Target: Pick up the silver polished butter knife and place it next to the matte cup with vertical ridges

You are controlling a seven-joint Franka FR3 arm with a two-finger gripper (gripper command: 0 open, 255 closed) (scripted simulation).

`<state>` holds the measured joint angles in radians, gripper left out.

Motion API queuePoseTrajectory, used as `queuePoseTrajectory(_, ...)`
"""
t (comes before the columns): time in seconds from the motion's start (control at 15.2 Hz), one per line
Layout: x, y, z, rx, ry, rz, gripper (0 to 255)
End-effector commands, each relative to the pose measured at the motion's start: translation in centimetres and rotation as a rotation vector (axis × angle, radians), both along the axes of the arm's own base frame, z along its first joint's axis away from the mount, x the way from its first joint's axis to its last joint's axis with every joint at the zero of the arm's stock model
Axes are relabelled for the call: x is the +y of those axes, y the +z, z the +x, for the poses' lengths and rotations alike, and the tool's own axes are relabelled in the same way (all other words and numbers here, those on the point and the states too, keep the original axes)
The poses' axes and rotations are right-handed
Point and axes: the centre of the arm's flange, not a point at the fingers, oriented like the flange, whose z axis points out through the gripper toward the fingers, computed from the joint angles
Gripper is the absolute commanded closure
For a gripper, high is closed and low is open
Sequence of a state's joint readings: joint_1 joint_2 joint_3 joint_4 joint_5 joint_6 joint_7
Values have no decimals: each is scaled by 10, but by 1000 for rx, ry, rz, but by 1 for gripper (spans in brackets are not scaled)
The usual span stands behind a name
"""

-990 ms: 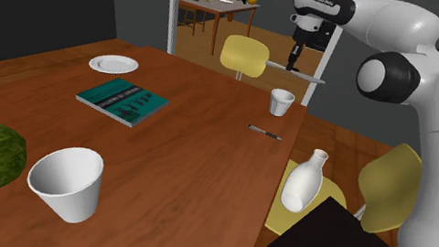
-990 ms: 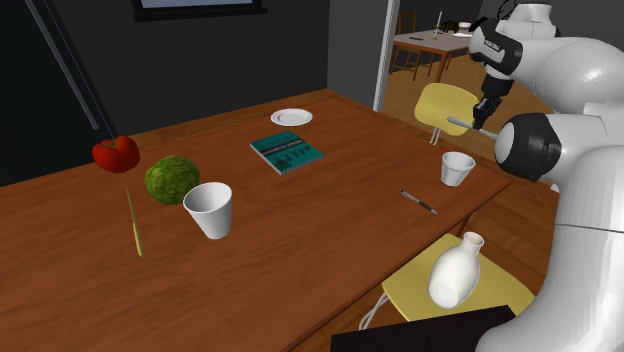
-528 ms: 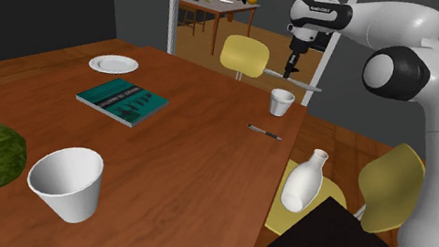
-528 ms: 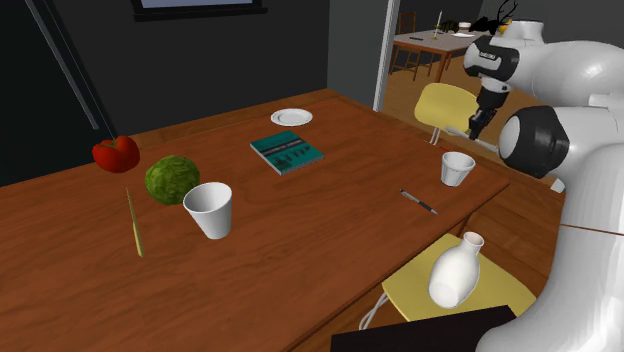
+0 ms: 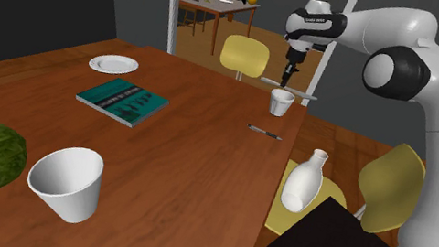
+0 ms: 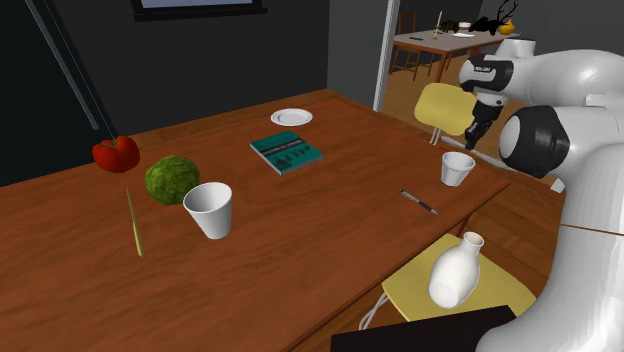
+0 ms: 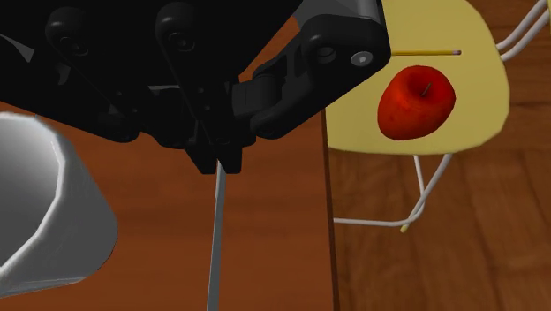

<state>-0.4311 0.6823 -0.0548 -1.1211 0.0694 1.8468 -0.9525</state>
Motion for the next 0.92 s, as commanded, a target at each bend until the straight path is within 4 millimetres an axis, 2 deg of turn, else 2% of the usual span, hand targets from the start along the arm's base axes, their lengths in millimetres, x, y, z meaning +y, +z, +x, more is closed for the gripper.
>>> queuePoseTrajectory(0.0,1,-11,0,-1,0,0,255)
queuePoseTrajectory(0.46,1,-46,0,-1,0,0,255)
queuePoseTrajectory(0.86,1,-46,0,-1,0,0,255)
